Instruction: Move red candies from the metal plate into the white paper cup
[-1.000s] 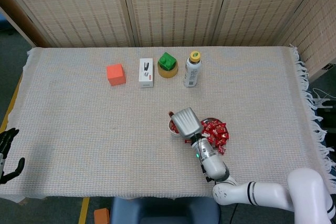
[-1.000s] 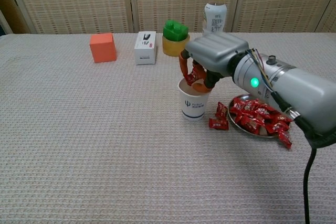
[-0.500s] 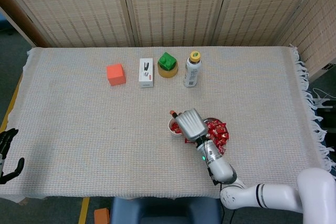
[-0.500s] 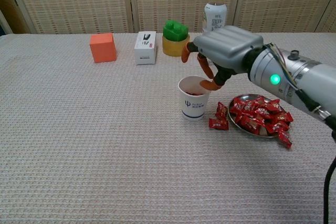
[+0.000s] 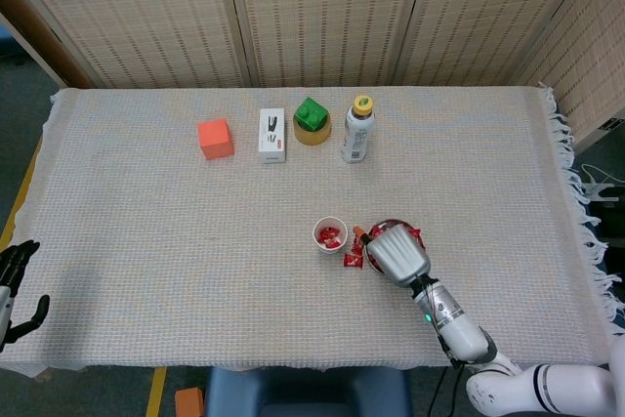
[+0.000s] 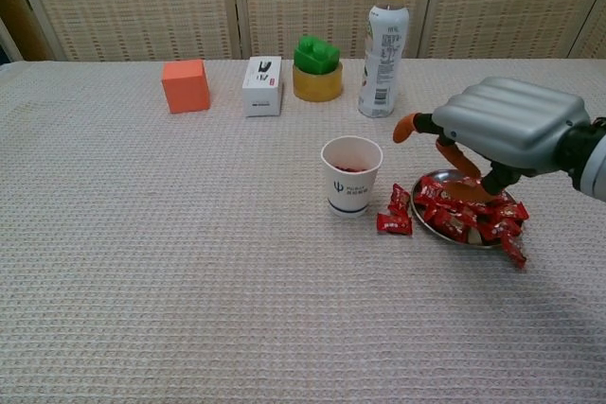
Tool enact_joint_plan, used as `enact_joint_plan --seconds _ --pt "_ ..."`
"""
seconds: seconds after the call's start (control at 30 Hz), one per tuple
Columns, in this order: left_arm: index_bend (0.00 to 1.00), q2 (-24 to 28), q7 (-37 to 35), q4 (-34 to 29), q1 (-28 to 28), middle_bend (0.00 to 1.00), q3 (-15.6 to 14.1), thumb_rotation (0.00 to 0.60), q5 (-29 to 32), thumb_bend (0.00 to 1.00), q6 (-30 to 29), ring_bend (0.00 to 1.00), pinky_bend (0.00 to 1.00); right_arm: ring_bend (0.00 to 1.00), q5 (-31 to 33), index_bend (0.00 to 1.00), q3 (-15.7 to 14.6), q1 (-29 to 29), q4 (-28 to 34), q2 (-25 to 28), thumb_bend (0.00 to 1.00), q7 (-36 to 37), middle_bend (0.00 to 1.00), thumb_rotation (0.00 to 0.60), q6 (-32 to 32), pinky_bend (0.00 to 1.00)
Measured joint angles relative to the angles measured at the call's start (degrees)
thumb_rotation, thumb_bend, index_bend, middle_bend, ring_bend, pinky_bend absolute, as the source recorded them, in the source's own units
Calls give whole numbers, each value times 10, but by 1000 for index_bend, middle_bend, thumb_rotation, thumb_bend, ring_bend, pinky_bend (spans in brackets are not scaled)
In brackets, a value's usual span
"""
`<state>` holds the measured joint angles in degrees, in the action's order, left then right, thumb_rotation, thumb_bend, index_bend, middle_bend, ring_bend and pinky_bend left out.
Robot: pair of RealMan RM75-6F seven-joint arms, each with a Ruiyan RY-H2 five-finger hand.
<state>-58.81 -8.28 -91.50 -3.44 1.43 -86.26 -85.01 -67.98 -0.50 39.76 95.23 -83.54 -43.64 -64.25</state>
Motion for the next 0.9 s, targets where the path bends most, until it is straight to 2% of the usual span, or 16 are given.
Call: enact_joint_plan --seconds 0.4,0.67,0.9 --pt "0 5 -18 4 2 29 0 600 -4 465 -5 0 217 836 140 225 22 24 -8 -42 282 -94 792 600 45 1000" --pt "0 6 -22 5 2 29 -2 600 -8 466 -7 0 217 838 162 287 26 42 -27 -83 283 -119 794 600 46 1000" --pt "0 7 -26 4 2 34 -4 600 -11 468 -5 1 219 843 153 365 22 45 -67 -116 282 -121 799 600 34 1000"
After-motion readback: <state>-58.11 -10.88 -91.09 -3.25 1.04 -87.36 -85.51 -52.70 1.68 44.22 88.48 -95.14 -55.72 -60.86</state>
